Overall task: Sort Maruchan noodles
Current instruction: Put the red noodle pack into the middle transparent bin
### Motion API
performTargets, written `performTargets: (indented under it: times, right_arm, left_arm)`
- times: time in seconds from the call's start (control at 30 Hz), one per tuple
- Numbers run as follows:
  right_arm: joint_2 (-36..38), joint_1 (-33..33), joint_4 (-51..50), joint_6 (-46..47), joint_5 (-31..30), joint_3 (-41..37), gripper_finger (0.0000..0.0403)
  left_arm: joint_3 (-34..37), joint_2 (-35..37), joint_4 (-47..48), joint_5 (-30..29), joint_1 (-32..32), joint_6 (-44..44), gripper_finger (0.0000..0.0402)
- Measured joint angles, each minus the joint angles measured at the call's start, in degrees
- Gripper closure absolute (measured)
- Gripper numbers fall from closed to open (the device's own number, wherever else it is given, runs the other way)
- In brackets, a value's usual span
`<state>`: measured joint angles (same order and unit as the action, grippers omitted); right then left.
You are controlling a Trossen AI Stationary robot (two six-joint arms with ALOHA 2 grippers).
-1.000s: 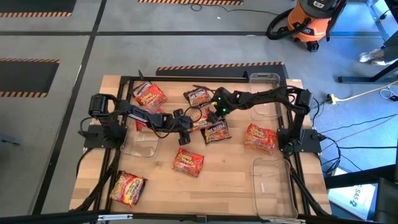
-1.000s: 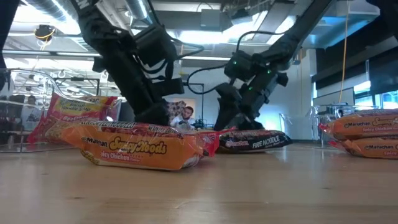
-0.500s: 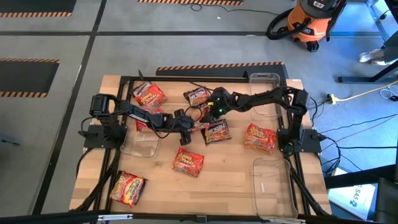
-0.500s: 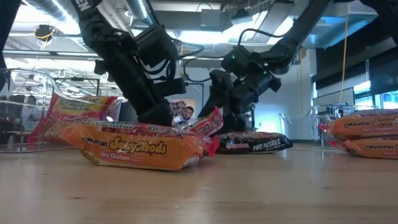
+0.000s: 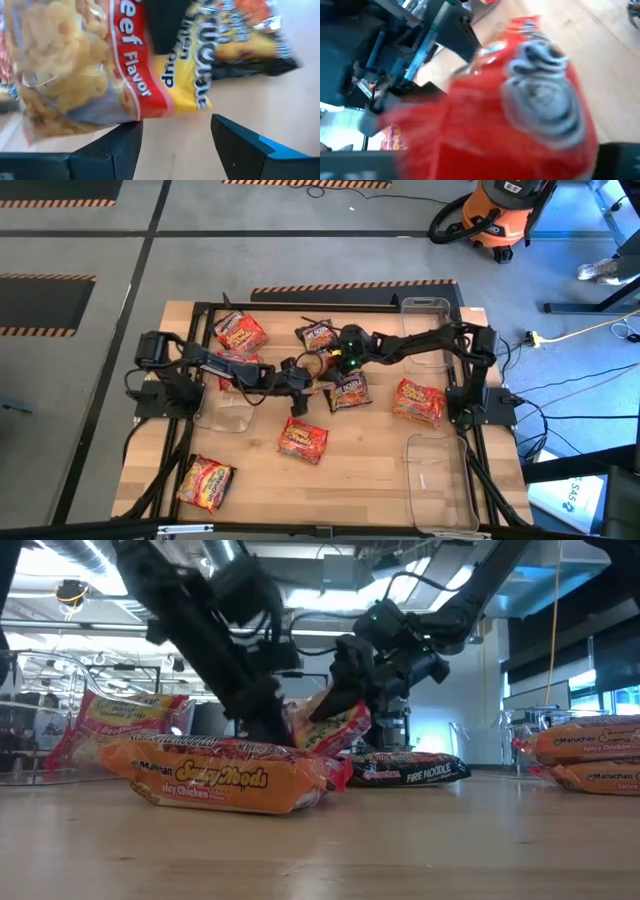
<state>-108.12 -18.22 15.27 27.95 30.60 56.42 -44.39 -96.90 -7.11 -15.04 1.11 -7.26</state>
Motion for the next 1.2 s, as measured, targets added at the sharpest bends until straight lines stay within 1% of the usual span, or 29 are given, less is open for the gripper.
performTargets:
  times: [0.1, 0.13, 0.17, 0.33, 0.4, 0.47, 0.5, 0.57, 0.67, 0.73, 0.8, 0.87, 1.0, 1.07, 1.2]
  right_arm:
    - [2.1, 0.0, -2.7, -3.1, 0.2, 0.0, 0.0312]
    - [3.3, 0.0, -4.7, -4.5, -0.1, 0.0, 0.0317]
    - [4.3, 0.3, -5.9, -5.9, -0.3, 0.0, 0.0317]
    - [9.9, 2.7, -12.7, -12.1, -6.5, 0.2, 0.0317]
    - [12.1, 4.5, -16.3, -14.5, -8.8, 0.1, 0.0306]
    - [13.3, 6.7, -17.6, -16.3, -10.8, 0.1, 0.0293]
    - [13.8, 7.9, -18.6, -17.0, -11.5, 0.1, 0.029]
    - [14.3, 10.4, -18.5, -18.0, -13.5, 0.1, 0.0292]
    - [14.3, 13.7, -18.2, -19.2, -16.3, 0.1, 0.0307]
    - [14.3, 15.6, -18.1, -19.9, -18.0, 0.1, 0.0315]
    - [14.3, 17.0, -18.0, -20.6, -20.0, 0.1, 0.0315]
    - [14.3, 18.1, -17.7, -20.8, -21.7, 0.1, 0.031]
    - [14.3, 19.1, -16.2, -20.8, -22.1, 0.1, 0.0297]
    - [14.3, 19.2, -15.5, -20.8, -21.8, 0.2, 0.03]
    - [14.3, 19.4, -14.2, -20.9, -20.5, 0.2, 0.0311]
  left_arm:
    - [0.0, 4.2, 3.9, -0.3, -2.0, -0.1, 0.0172]
    - [0.0, 6.0, 5.0, -0.3, -2.6, -0.1, 0.0172]
    - [0.0, 7.9, 6.6, -0.3, -3.2, -0.1, 0.0172]
    - [0.0, 17.1, 10.7, -0.3, -5.7, -0.2, 0.0172]
    - [0.0, 19.9, 10.4, -0.4, -6.3, -0.1, 0.0172]
    - [0.0, 22.5, 10.9, -0.5, -6.7, -0.1, 0.0172]
    - [0.0, 22.9, 9.4, -0.8, -6.9, -0.2, 0.0172]
    - [0.0, 23.8, 8.7, -0.7, -6.9, -1.4, 0.0172]
    - [0.1, 23.9, 6.2, 0.6, -6.8, -3.0, 0.0167]
    - [0.1, 23.6, 4.6, 2.9, -6.4, -4.3, 0.0156]
    - [0.0, 22.6, 2.4, 4.8, -6.1, -5.8, 0.0141]
    - [0.2, 22.3, 2.4, 6.0, -5.9, -6.1, 0.0126]
    - [0.2, 19.3, 0.0, 8.2, -5.7, -6.3, 0.0109]
    - [0.0, 17.4, -2.7, 8.4, -5.8, -6.3, 0.0107]
    - [0.1, 14.7, -3.4, 9.2, -5.7, -6.3, 0.0107]
